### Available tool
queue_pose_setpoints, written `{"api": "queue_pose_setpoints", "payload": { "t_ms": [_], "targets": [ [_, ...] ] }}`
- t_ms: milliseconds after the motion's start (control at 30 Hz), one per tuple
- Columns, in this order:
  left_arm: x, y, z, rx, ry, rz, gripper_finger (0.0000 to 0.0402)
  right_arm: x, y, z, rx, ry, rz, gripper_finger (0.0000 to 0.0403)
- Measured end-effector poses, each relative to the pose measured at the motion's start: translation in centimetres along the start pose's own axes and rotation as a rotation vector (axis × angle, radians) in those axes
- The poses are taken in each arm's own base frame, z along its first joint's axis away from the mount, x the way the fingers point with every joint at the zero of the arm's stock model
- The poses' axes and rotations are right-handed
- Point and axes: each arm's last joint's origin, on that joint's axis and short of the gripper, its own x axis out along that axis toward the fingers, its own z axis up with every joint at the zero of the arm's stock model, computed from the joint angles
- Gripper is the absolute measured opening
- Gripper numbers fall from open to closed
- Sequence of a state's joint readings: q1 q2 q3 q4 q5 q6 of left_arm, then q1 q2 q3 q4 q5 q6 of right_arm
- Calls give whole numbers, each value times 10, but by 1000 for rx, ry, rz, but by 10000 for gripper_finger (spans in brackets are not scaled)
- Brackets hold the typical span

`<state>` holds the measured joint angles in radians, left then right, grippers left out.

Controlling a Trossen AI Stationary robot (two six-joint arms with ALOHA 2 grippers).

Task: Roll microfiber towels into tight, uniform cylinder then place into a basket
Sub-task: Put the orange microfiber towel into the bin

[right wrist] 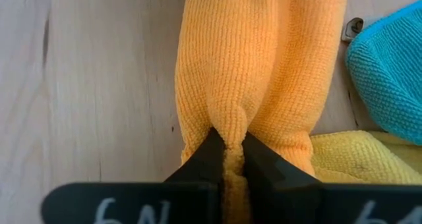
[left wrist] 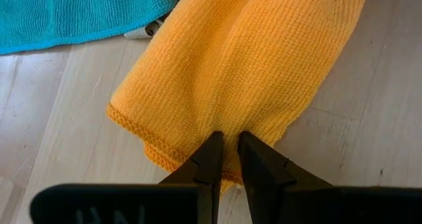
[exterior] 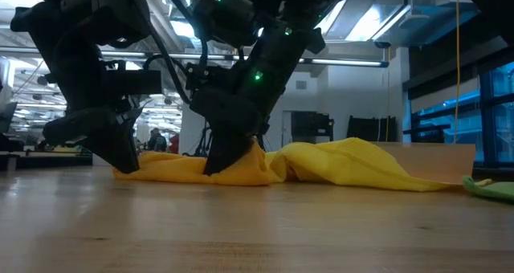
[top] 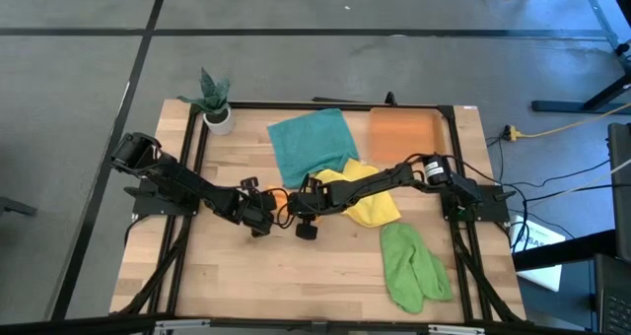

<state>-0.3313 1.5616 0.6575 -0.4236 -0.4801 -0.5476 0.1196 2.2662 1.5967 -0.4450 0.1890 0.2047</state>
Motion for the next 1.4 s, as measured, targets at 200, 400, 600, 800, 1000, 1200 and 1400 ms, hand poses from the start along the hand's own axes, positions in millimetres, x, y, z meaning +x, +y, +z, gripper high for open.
{"api": "queue_pose_setpoints", "payload": {
  "t_ms": [200, 400, 600, 800, 1000, 1200, 1400],
  "targets": [
    [-5, 3, 0, 0, 2, -17, 47, 0, 0, 1, 2, -5, -2, 30],
    [-19, 8, 4, 0, -43, -50, 47, 0, -1, 1, -3, -5, -4, 27],
    [-35, 12, 5, -13, -77, -111, 47, 1, -4, 2, -16, -8, 0, 30],
    [-51, 12, -1, 7, -103, -132, 47, 1, -5, 3, -13, -20, -4, 27],
    [-70, 13, -9, -3, -120, -167, 47, -6, -4, 15, -10, -27, -2, 27],
    [-87, 15, -13, -6, -175, -213, 47, -12, -3, 26, 55, -52, 4, 27],
    [-97, 15, -18, 23, -197, -245, 47, -15, -3, 31, 144, -74, 1, 25]
  ]
}}
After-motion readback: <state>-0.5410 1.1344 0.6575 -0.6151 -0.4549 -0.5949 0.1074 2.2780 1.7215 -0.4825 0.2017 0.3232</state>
